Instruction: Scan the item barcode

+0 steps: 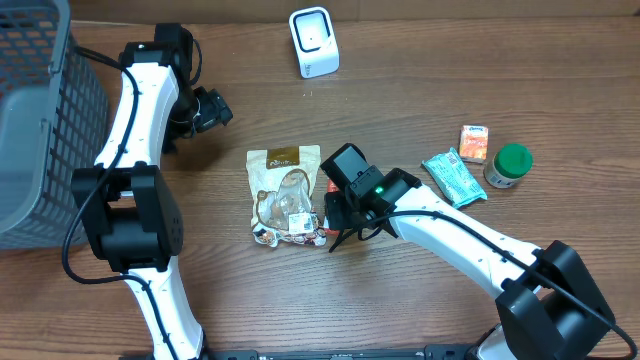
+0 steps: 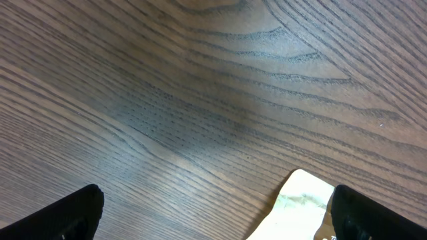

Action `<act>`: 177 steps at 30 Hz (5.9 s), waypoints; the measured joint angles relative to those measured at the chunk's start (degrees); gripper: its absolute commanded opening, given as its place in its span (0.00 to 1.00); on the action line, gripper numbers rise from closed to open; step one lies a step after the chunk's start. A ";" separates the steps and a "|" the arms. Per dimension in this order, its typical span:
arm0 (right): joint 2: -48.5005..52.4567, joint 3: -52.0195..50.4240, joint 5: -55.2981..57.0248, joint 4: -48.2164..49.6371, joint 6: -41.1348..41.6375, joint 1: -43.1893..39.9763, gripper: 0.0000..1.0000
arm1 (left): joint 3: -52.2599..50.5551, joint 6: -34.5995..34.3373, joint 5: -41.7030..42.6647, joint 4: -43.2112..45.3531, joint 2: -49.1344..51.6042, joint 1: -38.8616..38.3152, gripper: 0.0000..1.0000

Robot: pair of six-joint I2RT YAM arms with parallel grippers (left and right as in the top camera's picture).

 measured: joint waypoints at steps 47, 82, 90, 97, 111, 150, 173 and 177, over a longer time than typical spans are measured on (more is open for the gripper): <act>10.56 8.92 -2.51 -10.12 -0.85 -9.99 0.34 | 0.00 0.00 0.00 0.00 0.02 0.00 1.00; 10.23 1.75 1.97 -7.13 -10.01 -6.27 0.04 | 0.00 0.02 0.00 0.00 0.02 0.00 1.00; 5.57 5.38 -0.48 -9.09 -16.02 -7.23 0.04 | 0.00 0.00 0.00 0.00 0.00 0.00 1.00; -1.22 5.90 -12.70 -9.22 -28.55 -8.07 0.04 | 0.00 0.02 0.00 0.00 0.02 0.00 1.00; -1.29 6.12 -29.92 -26.08 -73.46 -8.28 0.04 | 0.00 0.00 0.00 -0.02 0.00 0.00 1.00; 14.05 15.82 48.59 58.18 -101.59 -9.35 0.03 | 0.00 0.00 0.00 0.00 0.02 0.00 1.00; 45.05 37.27 52.98 74.77 -119.34 -11.98 0.03 | 0.00 0.02 0.00 0.00 0.02 0.00 1.00; 45.03 37.31 52.13 73.13 -118.90 -11.98 0.03 | 0.00 0.02 -0.02 0.00 0.00 0.00 1.00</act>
